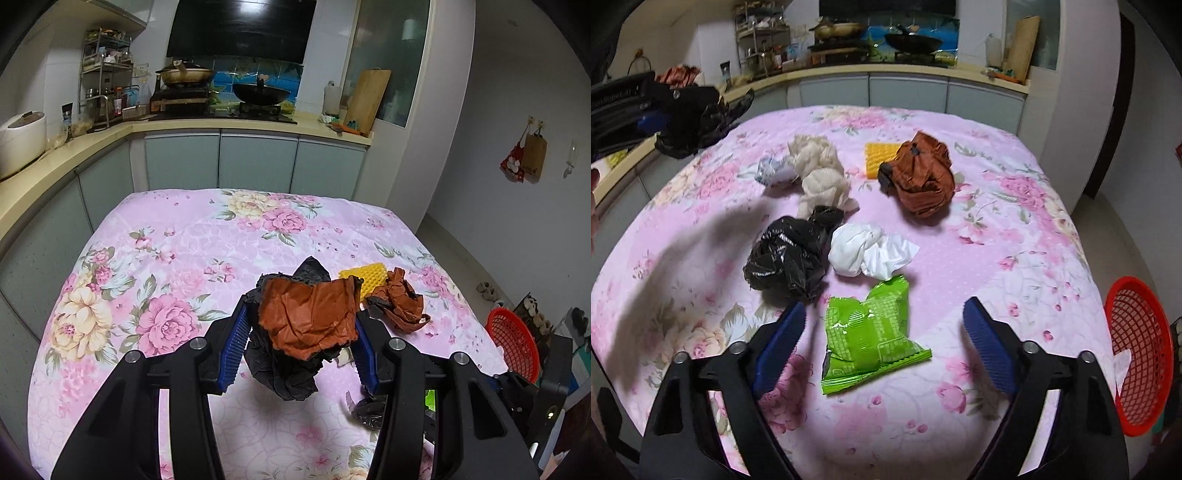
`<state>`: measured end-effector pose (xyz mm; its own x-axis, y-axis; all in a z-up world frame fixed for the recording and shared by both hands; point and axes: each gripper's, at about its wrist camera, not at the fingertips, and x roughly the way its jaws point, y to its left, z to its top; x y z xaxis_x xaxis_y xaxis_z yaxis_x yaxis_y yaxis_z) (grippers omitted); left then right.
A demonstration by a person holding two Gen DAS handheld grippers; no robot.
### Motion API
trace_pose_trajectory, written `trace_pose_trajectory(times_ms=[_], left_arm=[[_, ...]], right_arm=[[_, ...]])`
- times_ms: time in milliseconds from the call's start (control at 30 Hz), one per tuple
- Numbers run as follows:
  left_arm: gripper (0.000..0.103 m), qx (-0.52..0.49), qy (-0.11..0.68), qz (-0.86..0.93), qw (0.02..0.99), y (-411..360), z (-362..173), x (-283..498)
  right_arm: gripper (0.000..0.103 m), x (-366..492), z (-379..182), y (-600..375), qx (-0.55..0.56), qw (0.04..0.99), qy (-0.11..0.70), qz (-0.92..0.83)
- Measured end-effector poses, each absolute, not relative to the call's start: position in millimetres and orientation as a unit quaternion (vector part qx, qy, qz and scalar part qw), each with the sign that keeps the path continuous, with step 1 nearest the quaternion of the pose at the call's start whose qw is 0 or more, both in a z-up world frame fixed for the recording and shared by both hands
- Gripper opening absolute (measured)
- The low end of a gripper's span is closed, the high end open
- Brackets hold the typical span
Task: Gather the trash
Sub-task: 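Grasp the black and orange cloths with the left tool while the right tool grasps the green packet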
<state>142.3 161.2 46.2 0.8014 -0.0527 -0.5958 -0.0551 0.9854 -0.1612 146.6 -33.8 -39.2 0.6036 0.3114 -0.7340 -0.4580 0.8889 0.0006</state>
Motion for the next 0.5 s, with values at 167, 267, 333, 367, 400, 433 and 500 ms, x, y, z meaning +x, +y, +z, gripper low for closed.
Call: trace_pose_trajectory(times_ms=[167,267,333,367,400,433,500], left_arm=[[0.048,-0.083,0.314,0.0,0.946,159.2,45.8,142.5],[0.048,-0.078,0.313,0.001,0.947,157.1,44.7,142.8],[0.048,-0.076,0.312,0.001,0.947,155.3,44.3,142.1],[0.048,-0.075,0.311,0.001,0.947,154.2,44.2,141.8],[0.048,-0.074,0.31,0.001,0.948,152.9,44.3,141.4],[0.048,-0.071,0.308,0.001,0.949,151.1,44.6,140.8],[0.048,-0.066,0.302,0.001,0.951,147.0,46.0,138.9]], right_arm=[[0.056,151.8,-48.9,-34.8,-0.082,0.879,0.416,0.22],[0.052,151.1,-48.3,-40.8,-0.07,0.882,0.412,0.215],[0.05,149.0,-45.1,-47.3,-0.056,0.888,0.406,0.209],[0.05,148.3,-43.7,-48.9,-0.052,0.89,0.403,0.208],[0.05,145.8,-40.7,-52.8,-0.047,0.893,0.397,0.204],[0.05,144.6,-38.3,-55.5,-0.044,0.896,0.393,0.202],[0.05,141.4,-31.9,-61.6,-0.037,0.902,0.383,0.196]])
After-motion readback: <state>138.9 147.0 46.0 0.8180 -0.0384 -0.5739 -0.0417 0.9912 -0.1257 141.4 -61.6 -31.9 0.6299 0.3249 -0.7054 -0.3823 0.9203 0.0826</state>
